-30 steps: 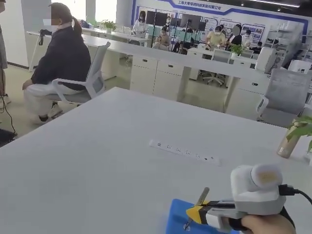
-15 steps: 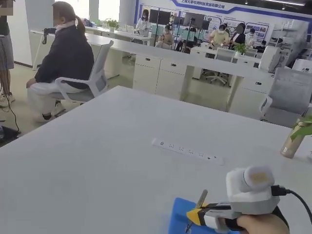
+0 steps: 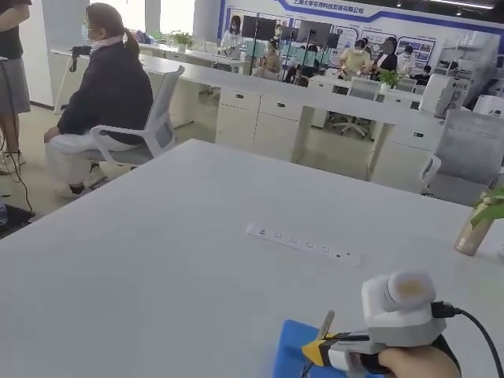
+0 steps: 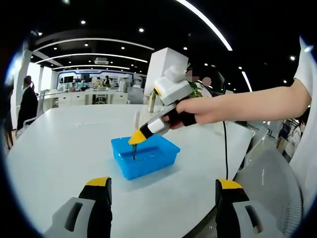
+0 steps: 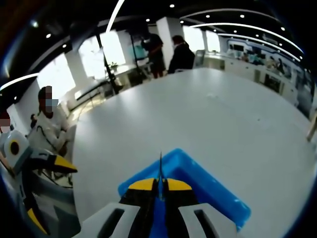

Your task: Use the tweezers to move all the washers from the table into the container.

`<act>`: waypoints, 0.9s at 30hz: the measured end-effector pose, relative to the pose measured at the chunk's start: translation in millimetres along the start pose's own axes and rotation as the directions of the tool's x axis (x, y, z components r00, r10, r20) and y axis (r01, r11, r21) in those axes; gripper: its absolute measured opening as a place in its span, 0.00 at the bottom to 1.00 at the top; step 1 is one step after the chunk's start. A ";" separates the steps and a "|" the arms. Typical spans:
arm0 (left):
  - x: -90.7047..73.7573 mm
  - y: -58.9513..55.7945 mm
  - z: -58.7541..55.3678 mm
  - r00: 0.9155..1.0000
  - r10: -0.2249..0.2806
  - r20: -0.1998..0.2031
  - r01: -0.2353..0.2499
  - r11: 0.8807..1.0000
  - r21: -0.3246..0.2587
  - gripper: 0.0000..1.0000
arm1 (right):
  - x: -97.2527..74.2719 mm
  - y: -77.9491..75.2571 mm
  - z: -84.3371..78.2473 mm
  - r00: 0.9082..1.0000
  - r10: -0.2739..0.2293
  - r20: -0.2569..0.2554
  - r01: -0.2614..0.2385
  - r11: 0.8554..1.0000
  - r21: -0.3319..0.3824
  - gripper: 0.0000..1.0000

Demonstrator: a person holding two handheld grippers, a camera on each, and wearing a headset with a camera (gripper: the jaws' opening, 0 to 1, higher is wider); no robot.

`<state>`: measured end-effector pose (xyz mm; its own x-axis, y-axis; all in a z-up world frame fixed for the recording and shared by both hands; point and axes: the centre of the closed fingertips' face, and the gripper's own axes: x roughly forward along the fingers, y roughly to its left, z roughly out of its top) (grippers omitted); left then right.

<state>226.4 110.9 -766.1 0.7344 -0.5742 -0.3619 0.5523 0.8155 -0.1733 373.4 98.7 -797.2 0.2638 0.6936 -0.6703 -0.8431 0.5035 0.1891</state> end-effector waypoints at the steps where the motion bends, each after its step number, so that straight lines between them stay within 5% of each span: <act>1: -0.1 -0.1 0.1 1.000 0.000 0.001 0.000 1.000 0.001 0.88 | 0.6 -0.1 -0.6 1.000 0.000 -0.002 0.000 1.000 0.001 0.03; 27: 0.3 -0.4 -4.4 1.000 -0.002 -0.021 0.002 1.000 0.001 0.86 | 13.8 -3.7 -12.0 1.000 -0.005 -0.027 0.005 1.000 0.008 0.03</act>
<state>224.6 110.8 -770.2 0.7247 -0.5741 -0.3811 0.5539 0.8143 -0.1733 374.6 100.2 -815.7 0.2549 0.6768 -0.6906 -0.8378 0.5112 0.1917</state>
